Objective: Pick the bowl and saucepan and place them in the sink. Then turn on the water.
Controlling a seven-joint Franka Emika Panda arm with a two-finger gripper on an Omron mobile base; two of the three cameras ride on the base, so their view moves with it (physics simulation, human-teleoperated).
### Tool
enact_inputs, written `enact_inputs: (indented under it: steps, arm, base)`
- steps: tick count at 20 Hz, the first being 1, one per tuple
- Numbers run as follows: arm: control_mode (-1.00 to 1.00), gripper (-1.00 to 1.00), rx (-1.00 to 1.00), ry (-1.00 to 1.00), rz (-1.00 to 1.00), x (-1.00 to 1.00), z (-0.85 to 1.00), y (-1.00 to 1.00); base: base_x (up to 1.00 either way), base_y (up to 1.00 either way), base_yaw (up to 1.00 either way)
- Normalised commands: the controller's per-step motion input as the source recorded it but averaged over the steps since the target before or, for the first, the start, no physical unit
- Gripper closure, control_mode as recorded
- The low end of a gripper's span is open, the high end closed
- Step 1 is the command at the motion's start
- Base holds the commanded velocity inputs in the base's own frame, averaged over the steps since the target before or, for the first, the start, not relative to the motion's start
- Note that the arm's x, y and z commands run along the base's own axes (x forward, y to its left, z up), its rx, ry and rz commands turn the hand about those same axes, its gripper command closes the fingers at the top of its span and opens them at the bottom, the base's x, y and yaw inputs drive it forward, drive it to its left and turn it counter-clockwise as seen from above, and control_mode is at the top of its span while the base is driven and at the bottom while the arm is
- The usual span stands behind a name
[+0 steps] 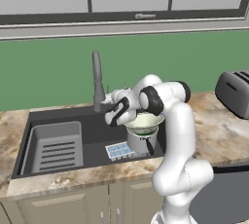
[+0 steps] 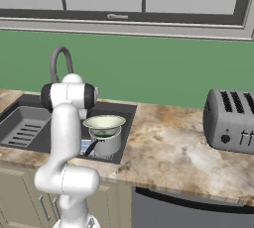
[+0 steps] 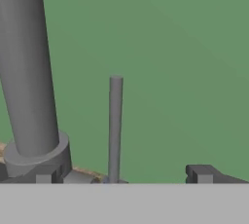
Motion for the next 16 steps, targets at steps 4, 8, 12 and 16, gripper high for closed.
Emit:
enact_inputs:
  steps: [4,8,12,16]
  arm:
    - [-1.00,-1.00,0.00,0.00,0.00,0.15,0.00,0.02]
    - [-1.00,-1.00,0.00,0.00,0.00,0.11,0.00,0.09]
    - [-1.00,-1.00,0.00,0.00,0.00,0.06,0.00,0.14]
    - [-1.00,-1.00,0.00,0.00,0.00,0.03,0.00,0.11]
  base:
    - [0.00,0.00,0.00]
    - [0.00,0.00,0.00]
    - [0.00,0.00,0.00]
    - [0.00,0.00,0.00]
